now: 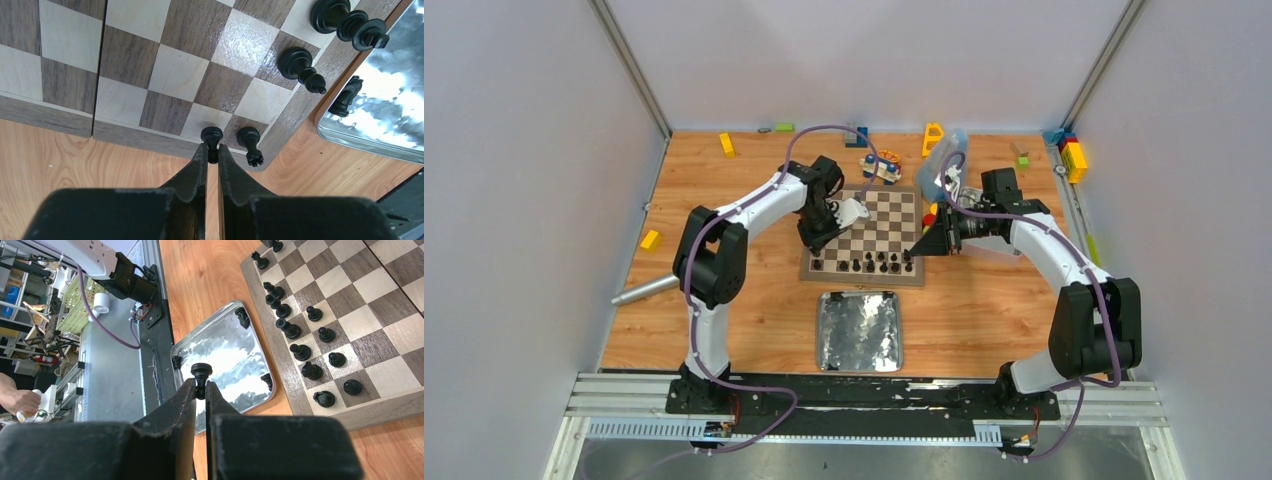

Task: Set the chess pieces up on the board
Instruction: Place the chess piece on the chessboard.

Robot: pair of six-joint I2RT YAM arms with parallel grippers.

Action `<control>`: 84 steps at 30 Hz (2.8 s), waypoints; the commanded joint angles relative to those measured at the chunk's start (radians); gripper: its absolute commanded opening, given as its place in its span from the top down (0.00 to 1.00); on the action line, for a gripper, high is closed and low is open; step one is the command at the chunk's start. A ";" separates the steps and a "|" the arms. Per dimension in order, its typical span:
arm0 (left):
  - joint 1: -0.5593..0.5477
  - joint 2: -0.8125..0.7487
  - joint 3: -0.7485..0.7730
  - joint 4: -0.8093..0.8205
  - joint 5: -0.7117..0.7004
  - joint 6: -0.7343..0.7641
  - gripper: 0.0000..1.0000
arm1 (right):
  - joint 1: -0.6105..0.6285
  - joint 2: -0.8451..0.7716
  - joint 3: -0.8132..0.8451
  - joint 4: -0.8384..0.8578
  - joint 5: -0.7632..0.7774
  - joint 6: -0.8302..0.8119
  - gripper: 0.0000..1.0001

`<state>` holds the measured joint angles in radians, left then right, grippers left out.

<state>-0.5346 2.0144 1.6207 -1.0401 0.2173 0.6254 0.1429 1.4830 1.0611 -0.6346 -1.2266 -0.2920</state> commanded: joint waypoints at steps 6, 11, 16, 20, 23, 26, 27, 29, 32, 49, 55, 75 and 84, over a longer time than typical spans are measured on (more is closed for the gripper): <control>-0.016 0.019 0.053 -0.019 -0.021 -0.036 0.86 | -0.002 -0.022 -0.001 0.001 -0.027 -0.039 1.00; -0.022 0.027 0.056 -0.018 -0.032 -0.036 0.84 | -0.003 -0.023 0.000 -0.001 -0.025 -0.039 1.00; -0.025 0.035 0.062 -0.012 -0.034 -0.041 0.83 | -0.002 -0.020 -0.001 0.000 -0.024 -0.039 1.00; -0.025 0.039 0.067 -0.011 -0.034 -0.044 0.82 | -0.002 -0.021 -0.003 -0.002 -0.022 -0.041 1.00; -0.026 0.041 0.067 -0.014 -0.037 -0.044 0.79 | -0.002 -0.022 -0.002 -0.002 -0.023 -0.040 1.00; -0.026 0.039 0.068 -0.015 -0.040 -0.044 0.77 | -0.003 -0.023 -0.003 -0.002 -0.024 -0.041 1.00; -0.027 0.039 0.069 -0.017 -0.042 -0.044 0.75 | -0.003 -0.022 -0.002 -0.002 -0.022 -0.040 1.00; -0.027 0.039 0.073 -0.018 -0.045 -0.044 0.72 | -0.003 -0.023 -0.002 -0.002 -0.022 -0.041 1.00; -0.027 0.035 0.080 -0.020 -0.048 -0.046 0.69 | -0.003 -0.023 -0.001 -0.002 -0.022 -0.041 1.00; 0.052 -0.226 0.008 0.093 0.010 -0.124 0.43 | 0.123 0.003 0.150 -0.009 0.310 0.010 1.00; 0.173 -0.457 -0.181 0.267 0.064 -0.214 0.27 | 0.278 0.130 0.348 -0.081 0.570 -0.004 1.00; 0.631 -0.875 -0.471 0.342 0.214 -0.351 0.04 | 0.609 0.797 1.133 -0.502 1.044 -0.113 0.97; 0.669 -0.899 -0.480 0.347 0.227 -0.354 0.03 | 0.661 0.860 1.167 -0.511 1.098 -0.143 0.97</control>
<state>0.1158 1.1439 1.1427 -0.7254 0.4149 0.2916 0.7914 2.3295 2.1708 -1.1263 -0.1787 -0.4141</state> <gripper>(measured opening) 0.968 0.099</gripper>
